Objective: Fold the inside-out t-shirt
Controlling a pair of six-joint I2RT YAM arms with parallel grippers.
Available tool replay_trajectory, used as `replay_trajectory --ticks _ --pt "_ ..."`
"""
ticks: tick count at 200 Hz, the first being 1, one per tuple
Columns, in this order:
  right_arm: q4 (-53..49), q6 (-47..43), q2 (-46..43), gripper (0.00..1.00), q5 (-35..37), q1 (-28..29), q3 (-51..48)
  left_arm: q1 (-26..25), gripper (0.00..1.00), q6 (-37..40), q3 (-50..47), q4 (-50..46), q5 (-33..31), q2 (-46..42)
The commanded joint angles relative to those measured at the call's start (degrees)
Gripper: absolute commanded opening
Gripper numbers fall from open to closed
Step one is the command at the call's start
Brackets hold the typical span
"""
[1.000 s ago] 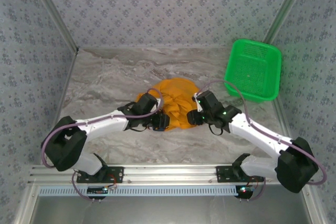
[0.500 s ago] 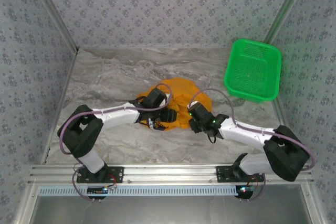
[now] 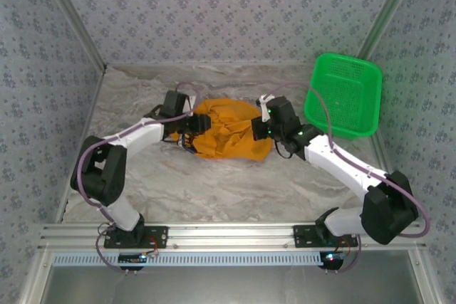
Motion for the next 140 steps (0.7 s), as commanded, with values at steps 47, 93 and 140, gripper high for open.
replay_trajectory --ticks 47,93,140 --pt "-2.4 9.6 -2.5 0.0 -11.9 -0.7 -8.7 -9.0 0.53 9.1 -14.5 9.9 5.8 -9.3" --pt "-4.4 11.0 -4.0 0.0 -14.2 -0.6 -7.0 -16.4 0.55 7.5 -20.7 13.7 -4.7 -11.9" --pt "-6.0 11.8 -5.3 0.0 -15.8 -0.1 -4.2 -16.5 0.55 0.0 -19.5 15.6 -10.7 -5.9"
